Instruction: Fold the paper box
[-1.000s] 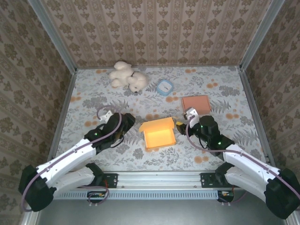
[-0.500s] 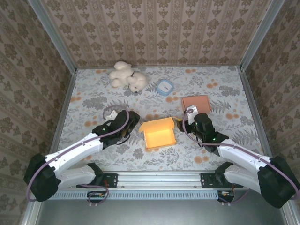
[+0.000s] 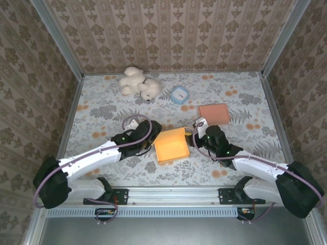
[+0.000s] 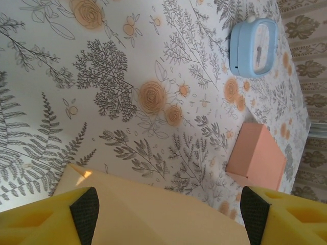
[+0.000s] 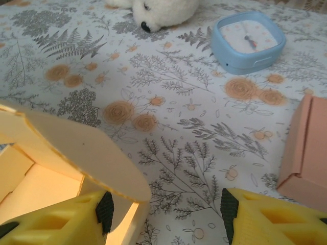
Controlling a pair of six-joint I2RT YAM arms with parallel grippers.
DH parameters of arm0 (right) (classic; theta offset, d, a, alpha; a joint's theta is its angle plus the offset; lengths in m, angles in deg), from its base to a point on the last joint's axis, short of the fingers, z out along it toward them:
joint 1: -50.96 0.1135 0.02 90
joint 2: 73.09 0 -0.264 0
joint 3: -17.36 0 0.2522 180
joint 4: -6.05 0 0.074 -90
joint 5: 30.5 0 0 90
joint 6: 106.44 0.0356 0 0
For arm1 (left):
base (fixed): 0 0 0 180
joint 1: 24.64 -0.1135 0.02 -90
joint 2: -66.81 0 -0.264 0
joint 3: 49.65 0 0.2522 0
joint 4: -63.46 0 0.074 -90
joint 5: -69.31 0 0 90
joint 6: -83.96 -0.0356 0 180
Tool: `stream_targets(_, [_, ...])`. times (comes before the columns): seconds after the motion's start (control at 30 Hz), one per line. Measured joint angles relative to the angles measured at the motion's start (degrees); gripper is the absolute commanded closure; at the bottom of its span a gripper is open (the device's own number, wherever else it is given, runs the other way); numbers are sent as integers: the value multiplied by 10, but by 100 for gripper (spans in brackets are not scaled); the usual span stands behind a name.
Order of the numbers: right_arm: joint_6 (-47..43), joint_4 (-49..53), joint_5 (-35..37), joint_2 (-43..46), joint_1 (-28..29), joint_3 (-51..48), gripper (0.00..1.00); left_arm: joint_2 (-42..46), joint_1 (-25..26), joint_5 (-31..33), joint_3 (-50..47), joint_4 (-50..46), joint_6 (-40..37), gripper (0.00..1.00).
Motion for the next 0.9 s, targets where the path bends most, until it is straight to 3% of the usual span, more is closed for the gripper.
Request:
stream_targets(0.23, [0,-24,3,-10,34,-3,40,-30,15,9,6,1,26,26])
stream_targets(0.5, [0,-38,27,-6,67,-27,41,-36,36,51,6,1,28,44])
stream_targets(0.9, [3,-37,40,40,79,-71,41,-35,84,108,-32,1,26,45])
